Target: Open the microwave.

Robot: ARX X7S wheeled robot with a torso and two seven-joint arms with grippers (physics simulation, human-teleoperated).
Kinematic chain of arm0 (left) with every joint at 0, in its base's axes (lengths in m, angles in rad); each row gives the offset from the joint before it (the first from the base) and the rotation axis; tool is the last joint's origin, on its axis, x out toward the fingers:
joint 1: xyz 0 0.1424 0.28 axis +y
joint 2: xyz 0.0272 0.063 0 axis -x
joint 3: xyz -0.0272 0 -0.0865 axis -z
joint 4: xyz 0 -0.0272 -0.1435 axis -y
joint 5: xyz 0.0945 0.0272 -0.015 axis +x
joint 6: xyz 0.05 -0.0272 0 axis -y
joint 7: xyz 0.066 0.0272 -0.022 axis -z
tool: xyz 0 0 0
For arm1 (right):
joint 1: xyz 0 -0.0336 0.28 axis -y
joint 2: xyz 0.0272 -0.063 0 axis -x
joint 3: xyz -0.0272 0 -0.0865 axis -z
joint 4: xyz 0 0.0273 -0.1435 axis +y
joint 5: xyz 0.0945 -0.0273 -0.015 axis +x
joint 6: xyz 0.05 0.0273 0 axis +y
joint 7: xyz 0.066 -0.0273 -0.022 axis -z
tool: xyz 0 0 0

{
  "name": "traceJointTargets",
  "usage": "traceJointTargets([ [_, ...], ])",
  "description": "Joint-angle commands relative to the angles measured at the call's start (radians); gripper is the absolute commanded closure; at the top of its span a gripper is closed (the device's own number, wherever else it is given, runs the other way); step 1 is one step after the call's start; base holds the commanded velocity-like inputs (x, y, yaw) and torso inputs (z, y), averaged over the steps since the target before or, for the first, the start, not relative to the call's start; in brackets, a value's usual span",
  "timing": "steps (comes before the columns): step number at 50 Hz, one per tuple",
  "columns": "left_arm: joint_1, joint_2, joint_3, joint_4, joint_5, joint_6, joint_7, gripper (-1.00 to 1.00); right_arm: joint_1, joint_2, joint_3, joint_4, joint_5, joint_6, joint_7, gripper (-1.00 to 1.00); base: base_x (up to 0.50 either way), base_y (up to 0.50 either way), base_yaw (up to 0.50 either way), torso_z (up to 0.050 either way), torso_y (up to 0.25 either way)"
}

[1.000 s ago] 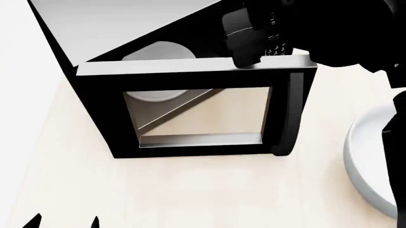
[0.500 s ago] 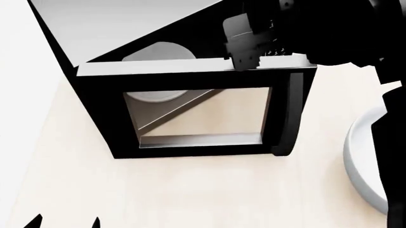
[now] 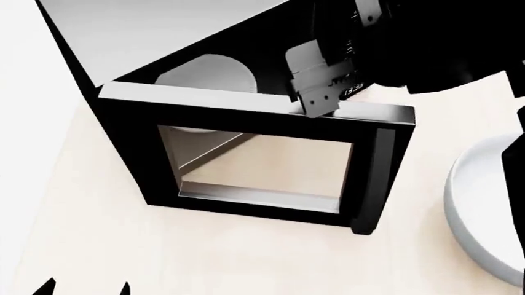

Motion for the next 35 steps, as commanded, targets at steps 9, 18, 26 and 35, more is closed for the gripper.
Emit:
traceJointTargets([
  [9,0.005,-0.008,0.001,0.013,-0.009,0.001,-0.004,-1.00,0.079,0.045,-0.127,-0.014,0.239,0.029,0.133,-1.00,0.00,0.00,0.00,0.000,0.000],
  [18,0.005,-0.010,0.003,0.016,-0.011,-0.001,-0.007,-1.00,0.104,0.074,-0.218,-0.040,0.344,0.033,0.162,-1.00,0.00,0.00,0.00,0.000,0.000],
  [26,0.009,-0.013,0.005,0.023,-0.012,-0.001,-0.010,-1.00,0.105,0.098,-0.256,-0.061,0.476,0.025,0.242,-1.00,0.00,0.00,0.00,0.000,0.000],
  [35,0.009,-0.016,0.005,0.025,-0.015,0.000,-0.012,-1.00,0.071,0.129,-0.283,-0.093,0.546,-0.005,0.269,-1.00,0.00,0.00,0.00,0.000,-0.001],
])
